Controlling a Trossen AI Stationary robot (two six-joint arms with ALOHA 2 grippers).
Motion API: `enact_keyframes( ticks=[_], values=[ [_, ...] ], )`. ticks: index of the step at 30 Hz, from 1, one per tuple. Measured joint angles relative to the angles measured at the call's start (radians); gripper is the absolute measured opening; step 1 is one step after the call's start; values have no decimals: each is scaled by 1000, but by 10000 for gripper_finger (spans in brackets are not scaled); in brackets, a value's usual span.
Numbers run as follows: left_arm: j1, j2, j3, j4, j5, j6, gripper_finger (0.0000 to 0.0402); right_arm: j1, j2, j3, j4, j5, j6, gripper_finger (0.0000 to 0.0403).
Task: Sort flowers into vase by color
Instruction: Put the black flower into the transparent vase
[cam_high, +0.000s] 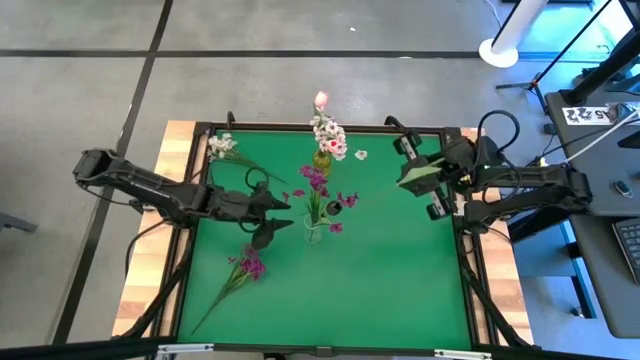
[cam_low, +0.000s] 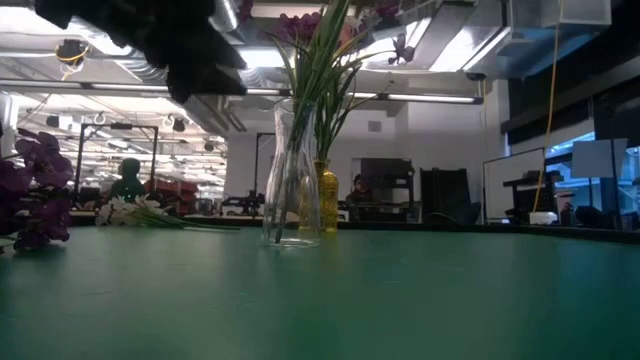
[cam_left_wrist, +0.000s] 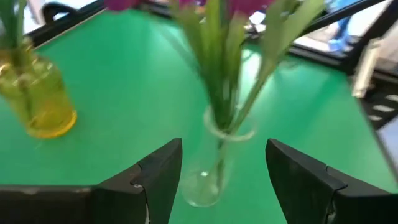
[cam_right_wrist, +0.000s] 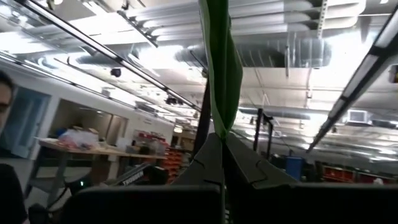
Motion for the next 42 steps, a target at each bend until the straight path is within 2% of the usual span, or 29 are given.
enact_keyframes(
  ticks=[9,18,23,27,32,38,42],
  values=[
    [0,157,0,16,-21,-86,227,126,183,172,-96,-26,-126,1],
    [0,207,0,28,-23,-113,227,151,402,300,-155,-5,-199,1],
    [-22,201,0,13,-23,-123,227,149,471,318,-242,97,-320,1],
    [-61,136,0,-38,-22,-123,227,149,483,319,-287,156,-356,1],
    [-114,-45,0,-41,-35,-82,227,149,483,320,-301,157,-358,1],
    [-187,-237,0,142,-84,82,227,149,483,320,-346,164,-362,1],
    [-212,-260,1,288,-89,224,227,149,483,320,-354,182,-361,1]
  ],
)
